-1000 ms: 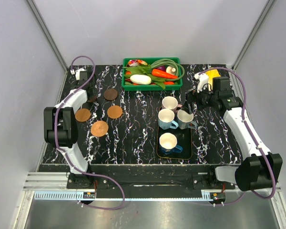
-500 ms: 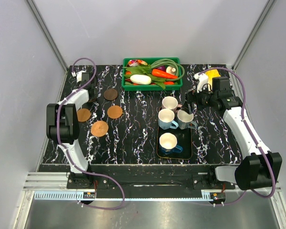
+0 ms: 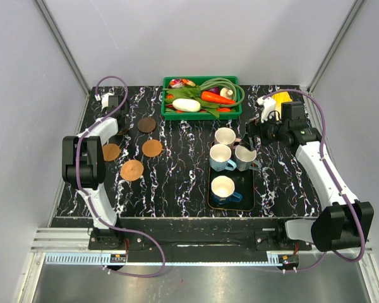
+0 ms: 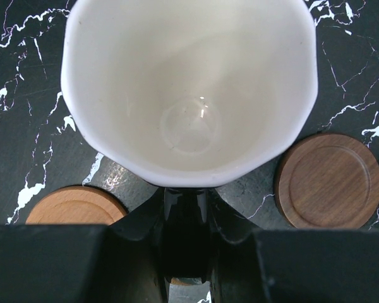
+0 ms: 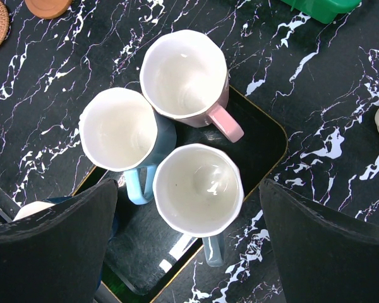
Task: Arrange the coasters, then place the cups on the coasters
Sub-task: Place the cup on the coaster.
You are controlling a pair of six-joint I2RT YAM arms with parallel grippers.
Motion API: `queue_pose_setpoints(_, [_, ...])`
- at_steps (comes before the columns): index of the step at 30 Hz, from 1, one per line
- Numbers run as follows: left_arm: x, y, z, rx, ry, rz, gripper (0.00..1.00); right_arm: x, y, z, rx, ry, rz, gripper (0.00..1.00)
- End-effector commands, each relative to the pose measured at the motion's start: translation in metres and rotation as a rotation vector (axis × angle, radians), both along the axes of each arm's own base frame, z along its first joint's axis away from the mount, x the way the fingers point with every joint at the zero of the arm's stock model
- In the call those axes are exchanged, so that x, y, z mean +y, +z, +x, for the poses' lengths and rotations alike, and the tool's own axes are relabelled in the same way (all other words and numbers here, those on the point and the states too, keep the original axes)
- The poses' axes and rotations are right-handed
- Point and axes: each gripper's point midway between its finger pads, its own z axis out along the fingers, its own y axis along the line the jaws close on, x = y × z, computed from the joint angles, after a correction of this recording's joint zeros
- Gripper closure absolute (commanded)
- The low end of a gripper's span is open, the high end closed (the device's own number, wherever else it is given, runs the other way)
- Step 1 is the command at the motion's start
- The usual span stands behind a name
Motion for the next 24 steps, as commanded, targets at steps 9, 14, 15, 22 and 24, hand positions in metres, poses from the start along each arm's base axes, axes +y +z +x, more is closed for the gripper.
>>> queue_pose_setpoints(9, [0.012, 0.042, 0.035, -0.164, 0.036, 0.038, 0.83, 0.003, 0.006, 0.002, -0.026, 0.022, 0.020, 0.00])
queue_pose_setpoints(14, [0.011, 0.038, 0.033, -0.147, 0.028, 0.035, 0.71, 0.003, 0.007, 0.002, -0.027, 0.021, 0.022, 0.00])
queue_pose_setpoints(15, [0.011, 0.035, 0.032, -0.140, 0.029, 0.037, 0.71, 0.003, 0.006, 0.002, -0.027, 0.020, 0.021, 0.00])
queue_pose_setpoints(22, [0.009, 0.033, 0.027, -0.122, 0.024, 0.030, 0.70, 0.004, 0.006, 0.001, -0.023, 0.023, 0.023, 0.00])
queue_pose_setpoints(24, [0.010, 0.033, 0.026, -0.120, 0.024, 0.033, 0.70, 0.004, 0.007, 0.001, -0.026, 0.025, 0.023, 0.00])
